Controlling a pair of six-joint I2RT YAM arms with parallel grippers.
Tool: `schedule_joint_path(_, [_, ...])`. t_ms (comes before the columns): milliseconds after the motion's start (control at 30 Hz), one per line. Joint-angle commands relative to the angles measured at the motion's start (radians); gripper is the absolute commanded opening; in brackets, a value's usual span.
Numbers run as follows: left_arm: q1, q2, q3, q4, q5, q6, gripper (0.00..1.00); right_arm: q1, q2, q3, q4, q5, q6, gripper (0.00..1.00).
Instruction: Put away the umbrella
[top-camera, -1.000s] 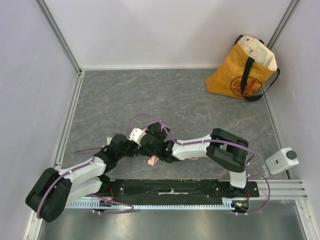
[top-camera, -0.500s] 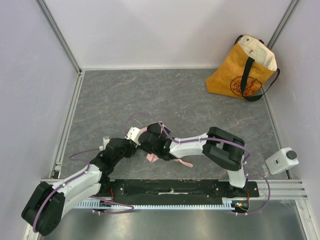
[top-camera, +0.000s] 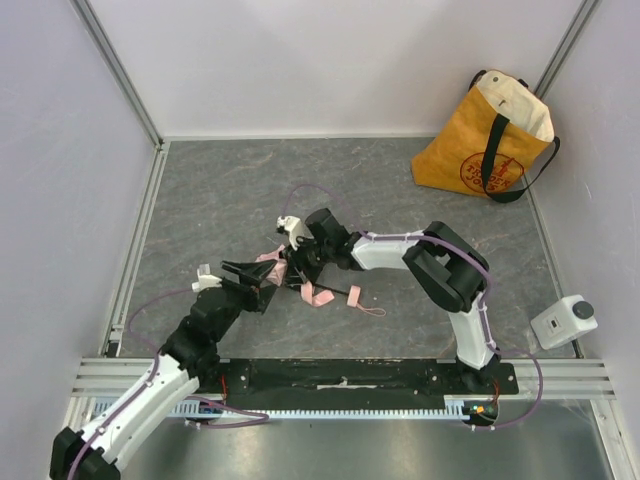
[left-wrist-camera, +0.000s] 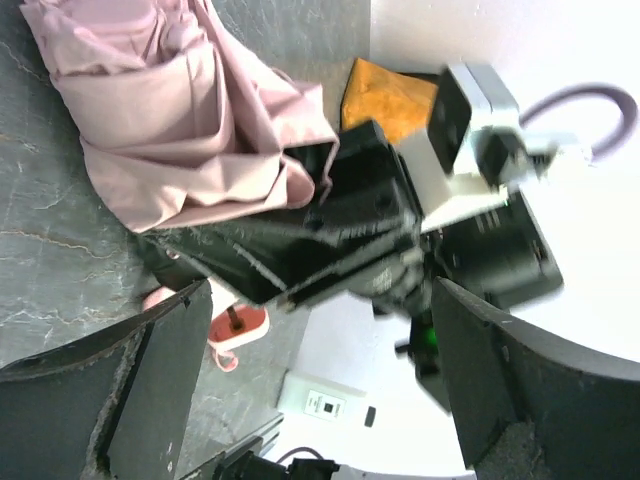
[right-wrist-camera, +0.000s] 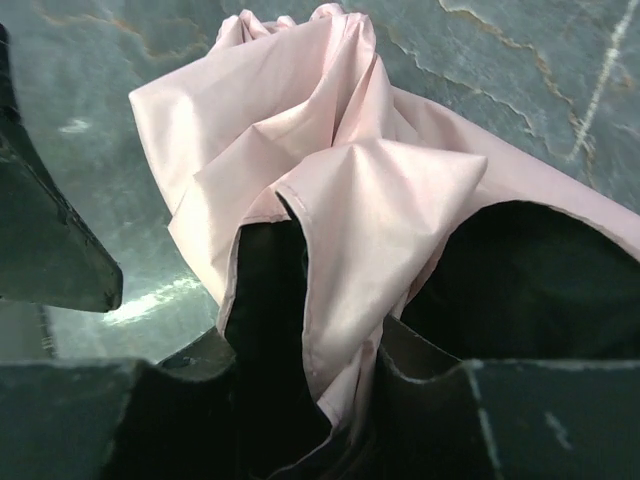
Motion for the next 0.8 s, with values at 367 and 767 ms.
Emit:
schedule_joint_path(367, [-0.003, 0.207, -0.080, -0.038, -0.053, 0.147, 0.96, -0.150, 0.366, 0.117, -0.384, -0.503, 0.276, 0.00])
schedule_joint_path(767, [0.039, 0.666, -0.050, 0.341, 0.039, 0.111, 0.94, -0.167, 0.340, 0.070, -0.185, -0.604, 0.494, 0.00])
